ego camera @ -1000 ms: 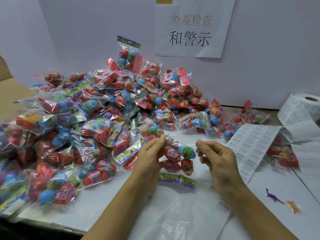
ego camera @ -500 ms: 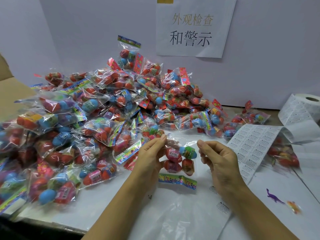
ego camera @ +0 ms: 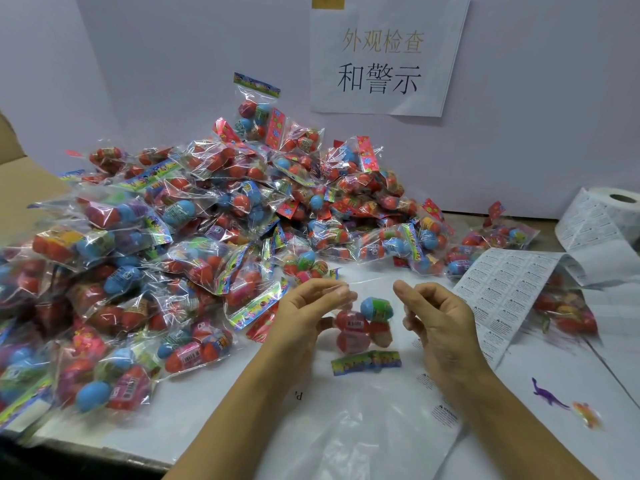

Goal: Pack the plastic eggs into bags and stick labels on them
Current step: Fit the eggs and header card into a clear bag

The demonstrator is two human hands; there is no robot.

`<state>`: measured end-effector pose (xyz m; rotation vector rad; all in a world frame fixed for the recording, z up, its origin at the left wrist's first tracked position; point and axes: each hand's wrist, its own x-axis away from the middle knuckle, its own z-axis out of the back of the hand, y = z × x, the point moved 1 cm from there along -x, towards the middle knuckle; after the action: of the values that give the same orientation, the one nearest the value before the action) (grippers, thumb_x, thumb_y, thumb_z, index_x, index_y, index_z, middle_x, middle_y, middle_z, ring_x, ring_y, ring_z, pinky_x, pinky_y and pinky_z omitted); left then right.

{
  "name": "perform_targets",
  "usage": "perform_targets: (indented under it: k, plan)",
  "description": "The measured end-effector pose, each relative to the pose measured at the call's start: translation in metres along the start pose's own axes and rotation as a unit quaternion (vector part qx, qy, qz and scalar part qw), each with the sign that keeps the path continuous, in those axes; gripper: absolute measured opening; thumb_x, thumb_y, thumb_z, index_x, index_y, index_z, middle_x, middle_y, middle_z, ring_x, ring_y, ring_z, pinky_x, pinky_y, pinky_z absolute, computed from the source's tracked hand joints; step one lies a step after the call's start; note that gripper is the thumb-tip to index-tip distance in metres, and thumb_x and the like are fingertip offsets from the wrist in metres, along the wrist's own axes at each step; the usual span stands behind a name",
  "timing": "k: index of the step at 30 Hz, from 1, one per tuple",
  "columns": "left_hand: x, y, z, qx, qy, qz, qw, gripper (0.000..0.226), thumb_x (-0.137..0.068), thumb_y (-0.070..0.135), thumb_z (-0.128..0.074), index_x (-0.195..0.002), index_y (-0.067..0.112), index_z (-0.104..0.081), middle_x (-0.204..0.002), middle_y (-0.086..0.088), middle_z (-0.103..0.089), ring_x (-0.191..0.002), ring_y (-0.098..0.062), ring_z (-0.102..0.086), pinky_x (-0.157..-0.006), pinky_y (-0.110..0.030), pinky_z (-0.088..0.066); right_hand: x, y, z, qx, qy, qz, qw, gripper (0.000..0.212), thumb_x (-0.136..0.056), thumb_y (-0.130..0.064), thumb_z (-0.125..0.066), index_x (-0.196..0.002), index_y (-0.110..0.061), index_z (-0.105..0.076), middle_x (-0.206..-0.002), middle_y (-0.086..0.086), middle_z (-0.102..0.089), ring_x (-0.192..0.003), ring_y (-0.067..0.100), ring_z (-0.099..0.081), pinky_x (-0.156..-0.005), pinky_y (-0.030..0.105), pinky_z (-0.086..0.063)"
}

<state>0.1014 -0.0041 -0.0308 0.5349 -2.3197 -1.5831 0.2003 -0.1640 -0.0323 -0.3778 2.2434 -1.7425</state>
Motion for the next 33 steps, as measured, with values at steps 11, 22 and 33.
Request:
perform_targets:
  k: [11, 22, 33]
  plan:
    - [-0.006, -0.001, 0.005, 0.179, 0.031, 0.009, 0.983, 0.017, -0.078, -0.006, -0.069, -0.081, 0.01, -0.063, -0.084, -0.011, -0.062, -0.085, -0.027, -0.063, -0.071, -0.039, -0.062, 0.002, 0.002, -0.006, 0.084, -0.076, -0.056, 0.992, 0.072, -0.062, -0.062, -0.086, -0.113, -0.014, -0.067, -0.096, 0.002, -0.078, -0.091, 0.017, -0.074, -0.078, 0.034, -0.055]
    - [-0.001, 0.001, 0.0, 0.185, -0.049, 0.053, 0.98, 0.027, -0.064, 0.007, -0.071, -0.09, 0.004, -0.07, -0.091, -0.011, -0.067, -0.077, -0.028, -0.069, -0.076, -0.047, -0.063, 0.001, -0.002, 0.0, 0.029, -0.086, -0.074, 0.993, 0.038, -0.068, -0.046, -0.082, -0.093, -0.017, -0.078, -0.092, 0.009, -0.077, -0.084, 0.02, -0.073, -0.065, 0.027, -0.053]
    - [0.0, 0.001, 0.002, 0.112, 0.002, 0.101, 0.989, 0.032, -0.07, 0.04, -0.081, -0.077, 0.013, -0.067, -0.077, -0.005, -0.069, -0.071, -0.024, -0.074, -0.059, -0.036, -0.062, -0.005, 0.002, 0.001, -0.019, -0.096, -0.086, 0.992, 0.034, -0.081, -0.029, -0.068, -0.106, -0.007, -0.076, -0.104, 0.016, -0.075, -0.088, 0.022, -0.067, -0.074, 0.038, -0.05]
